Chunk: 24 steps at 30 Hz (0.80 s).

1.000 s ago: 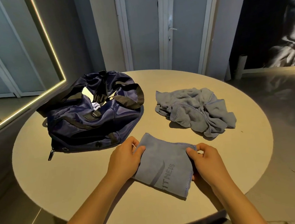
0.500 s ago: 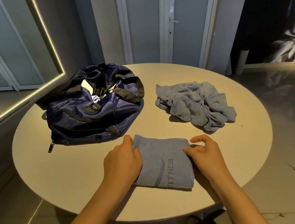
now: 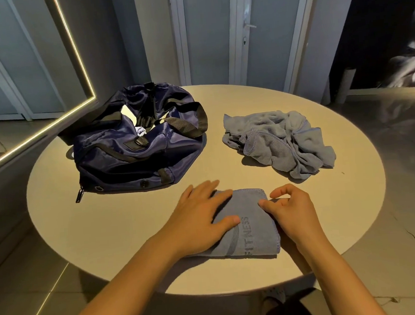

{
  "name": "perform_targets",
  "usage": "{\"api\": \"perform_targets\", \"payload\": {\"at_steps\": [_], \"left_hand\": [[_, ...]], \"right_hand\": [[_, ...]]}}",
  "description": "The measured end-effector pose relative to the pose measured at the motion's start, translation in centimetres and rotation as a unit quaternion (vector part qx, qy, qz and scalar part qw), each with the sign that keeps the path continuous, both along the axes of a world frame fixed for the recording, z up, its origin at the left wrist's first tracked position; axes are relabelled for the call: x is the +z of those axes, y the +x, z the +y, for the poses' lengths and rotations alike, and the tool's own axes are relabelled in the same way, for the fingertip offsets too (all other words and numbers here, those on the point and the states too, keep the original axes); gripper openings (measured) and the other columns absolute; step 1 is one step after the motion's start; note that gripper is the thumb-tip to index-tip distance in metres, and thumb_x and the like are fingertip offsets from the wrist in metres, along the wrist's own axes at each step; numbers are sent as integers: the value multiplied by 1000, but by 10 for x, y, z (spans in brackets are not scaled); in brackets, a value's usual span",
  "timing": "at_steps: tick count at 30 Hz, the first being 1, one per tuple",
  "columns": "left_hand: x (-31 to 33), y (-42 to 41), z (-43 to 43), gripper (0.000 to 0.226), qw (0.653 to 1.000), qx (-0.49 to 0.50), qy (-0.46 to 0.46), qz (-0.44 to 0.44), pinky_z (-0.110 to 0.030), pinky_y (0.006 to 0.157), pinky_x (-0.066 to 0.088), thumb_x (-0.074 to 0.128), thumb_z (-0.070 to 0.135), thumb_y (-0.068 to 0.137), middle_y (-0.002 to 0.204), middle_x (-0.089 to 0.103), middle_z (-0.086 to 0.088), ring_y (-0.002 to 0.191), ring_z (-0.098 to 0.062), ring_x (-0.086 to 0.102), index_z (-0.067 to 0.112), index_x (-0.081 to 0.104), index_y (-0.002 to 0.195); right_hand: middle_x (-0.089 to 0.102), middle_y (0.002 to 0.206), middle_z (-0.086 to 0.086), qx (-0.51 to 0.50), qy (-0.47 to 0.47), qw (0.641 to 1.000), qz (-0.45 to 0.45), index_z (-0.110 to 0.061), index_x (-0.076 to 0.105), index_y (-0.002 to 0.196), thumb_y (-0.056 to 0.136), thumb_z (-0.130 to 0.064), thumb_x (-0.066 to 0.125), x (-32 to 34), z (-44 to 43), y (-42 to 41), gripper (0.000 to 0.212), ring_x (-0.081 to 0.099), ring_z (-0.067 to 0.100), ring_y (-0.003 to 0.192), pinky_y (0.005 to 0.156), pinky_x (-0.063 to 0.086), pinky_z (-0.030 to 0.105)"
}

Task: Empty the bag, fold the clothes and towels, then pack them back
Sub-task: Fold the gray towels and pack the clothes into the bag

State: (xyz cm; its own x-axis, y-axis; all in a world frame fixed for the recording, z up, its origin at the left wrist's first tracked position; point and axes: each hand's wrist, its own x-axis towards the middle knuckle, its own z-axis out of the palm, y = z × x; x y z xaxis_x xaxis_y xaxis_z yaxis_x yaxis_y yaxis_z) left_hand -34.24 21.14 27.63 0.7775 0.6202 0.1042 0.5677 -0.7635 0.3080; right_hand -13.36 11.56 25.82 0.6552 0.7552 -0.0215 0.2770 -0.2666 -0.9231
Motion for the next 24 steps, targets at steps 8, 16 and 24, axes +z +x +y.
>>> {"api": "perform_targets", "payload": {"at_steps": [8, 16, 24], "left_hand": [[-15, 6, 10, 73, 991, 102, -37, 73, -50, 126, 1, 19, 76, 97, 171, 9, 5, 157, -17, 4, 44, 8, 161], [-16, 10, 15, 74, 991, 116, -24, 65, -52, 126, 3, 21, 74, 98, 171, 11, 0, 156, -21, 5, 39, 9, 162], [-12, -44, -17, 44, 992, -25, 64, -104, -30, 108, 39, 38, 60, 102, 142, 48, 15, 127, -7, 44, 35, 63, 129]], "right_hand": [[63, 76, 4, 41, 175, 983, -34, -13, 65, 82, 94, -9, 66, 7, -28, -19, 13, 59, 24, 71, 62, 51, 38], [53, 146, -13, 238, 66, 898, -363, -29, 67, 128, 95, -56, 50, -4, -23, -23, 46, 43, 8, 138, 119, 34, 40], [66, 110, -11, 71, 15, 925, -372, -26, 71, 111, 92, -69, 39, -25, -34, -15, 57, 58, 14, 98, 80, 45, 30]]}}
